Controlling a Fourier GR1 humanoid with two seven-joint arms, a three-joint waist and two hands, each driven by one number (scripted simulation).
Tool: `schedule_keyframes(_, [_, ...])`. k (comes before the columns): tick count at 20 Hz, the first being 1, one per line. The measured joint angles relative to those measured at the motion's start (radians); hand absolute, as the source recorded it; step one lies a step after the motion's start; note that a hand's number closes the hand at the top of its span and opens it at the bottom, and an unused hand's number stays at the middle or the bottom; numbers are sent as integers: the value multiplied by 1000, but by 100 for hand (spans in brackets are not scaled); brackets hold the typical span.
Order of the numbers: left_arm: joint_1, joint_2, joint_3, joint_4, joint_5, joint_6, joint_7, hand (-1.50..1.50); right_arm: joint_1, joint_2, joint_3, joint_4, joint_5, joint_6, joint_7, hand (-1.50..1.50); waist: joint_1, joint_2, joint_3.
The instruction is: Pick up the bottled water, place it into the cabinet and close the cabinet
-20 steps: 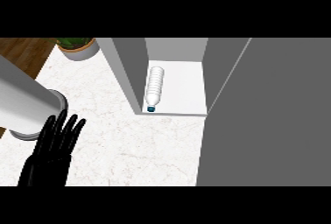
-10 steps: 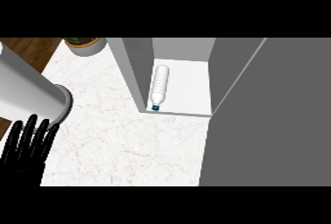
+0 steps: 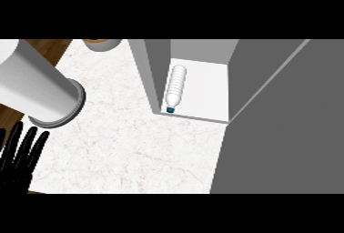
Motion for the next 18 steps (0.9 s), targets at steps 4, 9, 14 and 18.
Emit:
schedule_keyframes(4, [0,24,16,1,10,-37,4,-150,-52,-3,-1,1,-8,2,29,150,26,10,-2])
schedule_keyframes(9, [-2,48,33,8,18,-71,8,-150,-119,-14,-8,2,-16,14,59,150,61,19,-5])
schedule_keyframes(14, [-9,66,41,13,24,-96,16,-150,-207,-58,-39,0,-22,53,71,150,96,19,-9])
schedule_keyframes(18, [-13,74,46,17,27,-104,22,-150,-284,-69,-40,3,-25,69,102,150,110,17,-11])
